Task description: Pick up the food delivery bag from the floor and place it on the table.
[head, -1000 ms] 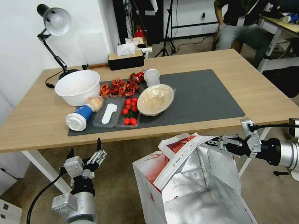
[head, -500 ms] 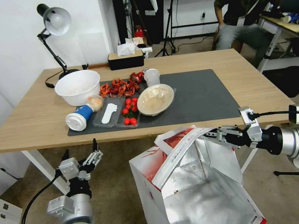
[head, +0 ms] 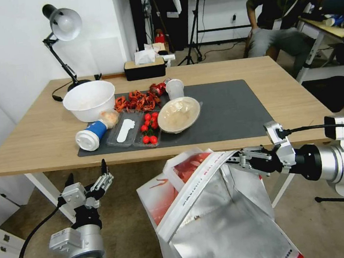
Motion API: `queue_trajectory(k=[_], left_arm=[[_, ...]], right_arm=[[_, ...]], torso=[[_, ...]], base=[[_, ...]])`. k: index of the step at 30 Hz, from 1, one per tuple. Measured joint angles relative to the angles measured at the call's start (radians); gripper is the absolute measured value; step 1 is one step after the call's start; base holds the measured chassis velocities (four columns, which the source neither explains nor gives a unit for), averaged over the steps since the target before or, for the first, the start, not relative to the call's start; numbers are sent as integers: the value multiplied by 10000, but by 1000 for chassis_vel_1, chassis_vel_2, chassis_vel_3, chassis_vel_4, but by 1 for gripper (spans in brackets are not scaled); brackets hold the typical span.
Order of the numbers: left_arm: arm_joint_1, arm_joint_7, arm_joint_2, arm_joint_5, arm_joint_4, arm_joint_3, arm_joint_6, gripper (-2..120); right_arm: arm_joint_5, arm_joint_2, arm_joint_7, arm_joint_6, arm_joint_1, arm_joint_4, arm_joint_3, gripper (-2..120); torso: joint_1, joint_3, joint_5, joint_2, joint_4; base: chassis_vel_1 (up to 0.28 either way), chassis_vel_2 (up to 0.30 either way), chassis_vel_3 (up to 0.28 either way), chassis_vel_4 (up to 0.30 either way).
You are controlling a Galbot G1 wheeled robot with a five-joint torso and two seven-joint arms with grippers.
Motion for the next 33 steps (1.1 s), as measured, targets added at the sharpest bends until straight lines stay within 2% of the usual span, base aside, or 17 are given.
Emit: queue_trajectory(k=[10, 16, 22, 25, 26, 29, 30, 33], left_arm=[[24, -42, -21, -2, -35, -37, -33, 100], [56, -61, 21, 9, -70, -64, -50, 100], [70, -67, 20, 25, -82, -70, -50, 100], [77, -67, 47, 34, -83, -63, -38, 100], [77, -67, 47, 34, -83, -63, -38, 100], [-34, -72, 162, 22, -19, 38, 30, 100], [-34, -72, 162, 22, -19, 38, 30, 100], [-249, -69, 392, -116, 159, 215, 147, 100]], right_arm=[[900, -400, 700, 78, 301, 451, 662, 0], [2065, -939, 1357, 233, 739, -220, 1958, 0], [2693, -1080, 1942, 362, 876, -641, 2659, 0], [3419, -1104, 2926, 650, 983, -862, 3225, 0], [3419, -1104, 2926, 650, 983, -862, 3225, 0], [4404, -966, 4478, 926, 1010, -985, 4113, 0], [4404, -966, 4478, 926, 1010, -985, 4113, 0], [5223, -804, 6507, 1353, 1001, -995, 4725, 0]], torso=[[-1, -1, 2, -2, -1], [-1, -2, 0, -3, 1], [-2, -3, 0, -4, 0], [-2, -2, 2, -5, 0], [-2, -2, 2, -5, 0], [-2, -3, 2, -5, 0], [-2, -3, 2, -5, 0], [-3, -4, -1, -5, -1]], base=[[0, 0, 0, 0], [0, 0, 0, 0], [0, 0, 0, 0], [0, 0, 0, 0], [0, 0, 0, 0], [0, 0, 0, 0], [0, 0, 0, 0], [0, 0, 0, 0]])
